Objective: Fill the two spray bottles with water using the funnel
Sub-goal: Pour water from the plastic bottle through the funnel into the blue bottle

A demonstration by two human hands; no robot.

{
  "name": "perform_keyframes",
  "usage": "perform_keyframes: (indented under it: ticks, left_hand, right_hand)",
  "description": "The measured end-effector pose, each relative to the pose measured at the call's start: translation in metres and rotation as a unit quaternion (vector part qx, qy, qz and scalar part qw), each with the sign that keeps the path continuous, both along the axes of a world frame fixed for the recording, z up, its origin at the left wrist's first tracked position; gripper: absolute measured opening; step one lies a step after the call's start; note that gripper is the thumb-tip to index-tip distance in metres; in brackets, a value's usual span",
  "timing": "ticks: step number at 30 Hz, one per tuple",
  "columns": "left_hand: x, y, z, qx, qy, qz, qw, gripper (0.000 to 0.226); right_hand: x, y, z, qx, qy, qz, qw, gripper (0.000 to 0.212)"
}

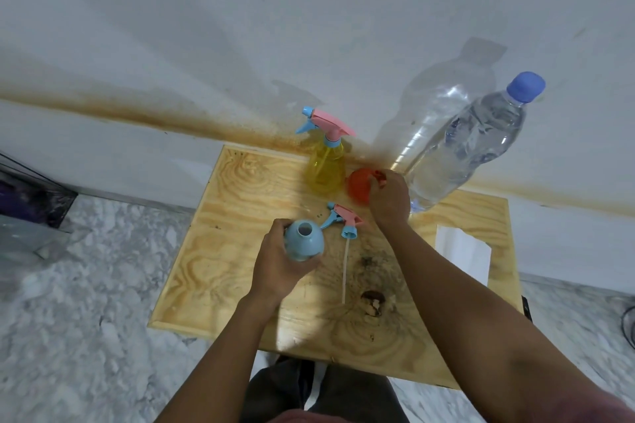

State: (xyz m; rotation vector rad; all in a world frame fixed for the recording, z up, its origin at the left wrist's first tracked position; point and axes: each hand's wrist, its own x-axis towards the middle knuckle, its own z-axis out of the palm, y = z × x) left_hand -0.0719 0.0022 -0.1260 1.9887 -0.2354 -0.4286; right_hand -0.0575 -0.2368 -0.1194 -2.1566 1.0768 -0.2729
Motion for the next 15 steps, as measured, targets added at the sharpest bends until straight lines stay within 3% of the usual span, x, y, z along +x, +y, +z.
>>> perform_keyframes:
  ticks: [4,9,15]
  left_hand:
    - [-0.004,0.001,-0.002,0.027,-0.018,-0.001,0.999,0.077]
    - [-0.012,0.001,0.002,0.041,-0.06,0.002,0.997,0.084]
    - [-0.012,0.004,0.015,0.032,-0.08,-0.019,0.996,0.104]
  right_hand:
    - [-0.025,0.014,0.027,-0.032,-0.076,0.0,0.997,0.029]
    - [-0.06,0.037,0.069,0.052,-0.182,0.046,0.981,0.028]
    - [-0.074,0.055,0.1,0.128,-0.177,0.117,0.969,0.026]
